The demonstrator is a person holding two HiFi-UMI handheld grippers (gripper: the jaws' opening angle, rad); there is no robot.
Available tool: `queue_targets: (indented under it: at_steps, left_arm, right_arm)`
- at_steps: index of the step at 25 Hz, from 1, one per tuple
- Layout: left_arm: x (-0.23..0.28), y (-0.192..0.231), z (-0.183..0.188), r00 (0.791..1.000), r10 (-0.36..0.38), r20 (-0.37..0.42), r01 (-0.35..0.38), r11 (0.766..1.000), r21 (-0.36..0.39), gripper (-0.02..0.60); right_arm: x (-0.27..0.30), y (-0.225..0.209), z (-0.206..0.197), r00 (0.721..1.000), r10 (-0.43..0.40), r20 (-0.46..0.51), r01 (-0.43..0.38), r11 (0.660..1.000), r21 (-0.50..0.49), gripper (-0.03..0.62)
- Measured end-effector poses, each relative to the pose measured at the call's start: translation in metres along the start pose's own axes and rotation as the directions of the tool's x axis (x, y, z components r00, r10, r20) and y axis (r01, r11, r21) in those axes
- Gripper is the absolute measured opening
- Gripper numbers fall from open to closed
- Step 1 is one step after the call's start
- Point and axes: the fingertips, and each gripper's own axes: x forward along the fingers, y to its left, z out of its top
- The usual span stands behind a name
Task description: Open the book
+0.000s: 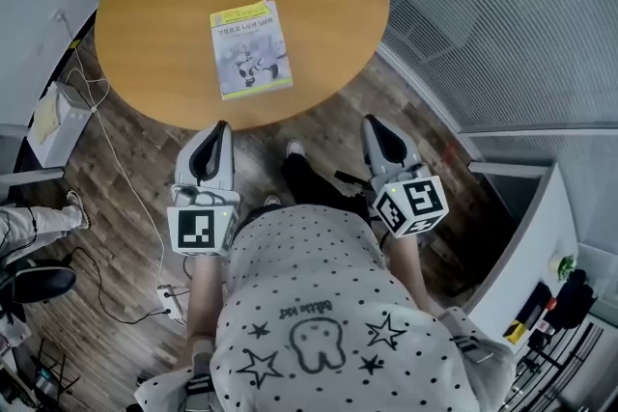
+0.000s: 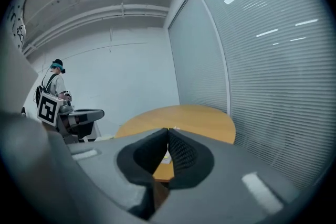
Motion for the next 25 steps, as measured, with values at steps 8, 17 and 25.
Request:
queue_targets:
  at_steps: [8,17,25]
  left_arm:
    - [0.03,0.028,0.0,0.994,0.111,-0.003,-0.111,0.993,-0.037,0.011]
    - [0.06,0.036,0.008,0.985,0.172,-0.002,-0.172,0.984,-0.035,0.011]
    - [0.084,0.027,0.009,0.981,0.195,0.007,-0.194,0.98,-0.03,0.011]
  right_arm:
    - [0.058,-0.018,0.025,0.995,0.092,-0.027,-0.093,0.995,-0.037,0.005]
    - [0.096,-0.041,0.037,0.989,0.144,-0.036,-0.146,0.989,-0.036,0.005]
    - [0.105,-0.07,0.04,0.988,0.154,-0.022,-0.155,0.988,-0.026,0.005]
